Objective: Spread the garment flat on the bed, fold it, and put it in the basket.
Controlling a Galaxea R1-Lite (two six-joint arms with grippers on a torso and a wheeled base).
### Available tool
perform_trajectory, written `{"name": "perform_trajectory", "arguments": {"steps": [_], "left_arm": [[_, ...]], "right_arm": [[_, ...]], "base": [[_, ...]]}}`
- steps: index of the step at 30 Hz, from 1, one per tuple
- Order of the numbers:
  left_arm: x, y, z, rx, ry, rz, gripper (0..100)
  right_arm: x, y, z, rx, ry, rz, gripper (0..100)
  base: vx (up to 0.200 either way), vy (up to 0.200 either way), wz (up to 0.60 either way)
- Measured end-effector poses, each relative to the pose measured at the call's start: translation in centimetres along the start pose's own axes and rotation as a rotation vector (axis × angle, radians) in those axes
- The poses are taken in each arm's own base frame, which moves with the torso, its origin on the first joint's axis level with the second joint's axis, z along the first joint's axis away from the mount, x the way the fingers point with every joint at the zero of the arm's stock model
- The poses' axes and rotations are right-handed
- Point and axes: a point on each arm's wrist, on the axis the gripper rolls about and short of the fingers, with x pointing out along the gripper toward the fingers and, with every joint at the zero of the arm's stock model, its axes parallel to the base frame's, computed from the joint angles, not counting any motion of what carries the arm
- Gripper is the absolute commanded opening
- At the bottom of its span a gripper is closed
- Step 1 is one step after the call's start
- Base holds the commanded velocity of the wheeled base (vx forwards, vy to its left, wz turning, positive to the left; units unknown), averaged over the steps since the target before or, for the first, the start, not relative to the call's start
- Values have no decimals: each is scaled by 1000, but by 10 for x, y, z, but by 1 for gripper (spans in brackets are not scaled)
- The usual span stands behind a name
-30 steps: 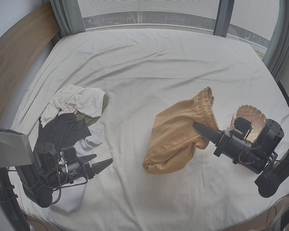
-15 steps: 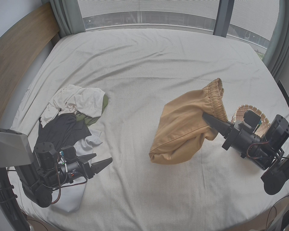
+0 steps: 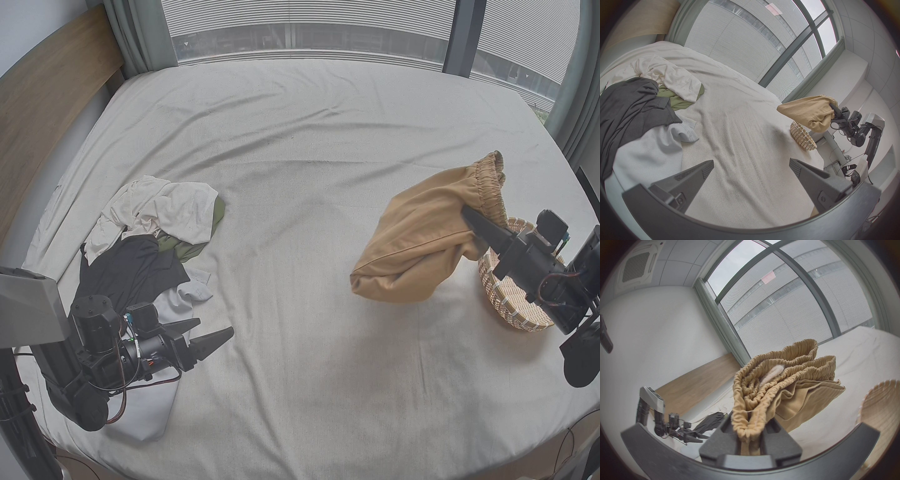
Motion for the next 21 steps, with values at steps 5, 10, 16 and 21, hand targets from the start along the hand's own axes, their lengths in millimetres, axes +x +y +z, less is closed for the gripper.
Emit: {"name": "perform_trajectory", "arguments": {"steps": [5, 10, 16, 21], "left_arm": [[0, 0, 0, 0, 0, -1, 100], [1, 0, 0, 0, 1, -1, 100], [1, 0, -1, -2, 5, -1, 100], [2, 1, -2, -3, 8, -1, 100]], "right_arm": [[-9, -23, 5, -81, 17, -105, 0], [-15, -42, 15, -122, -6, -180, 0], [-23, -60, 28, -160, -40, -252, 0], [-31, -74, 34, -201, -39, -316, 0]], "base": [[0, 0, 0], [0, 0, 0], [0, 0, 0], [0, 0, 0]]}}
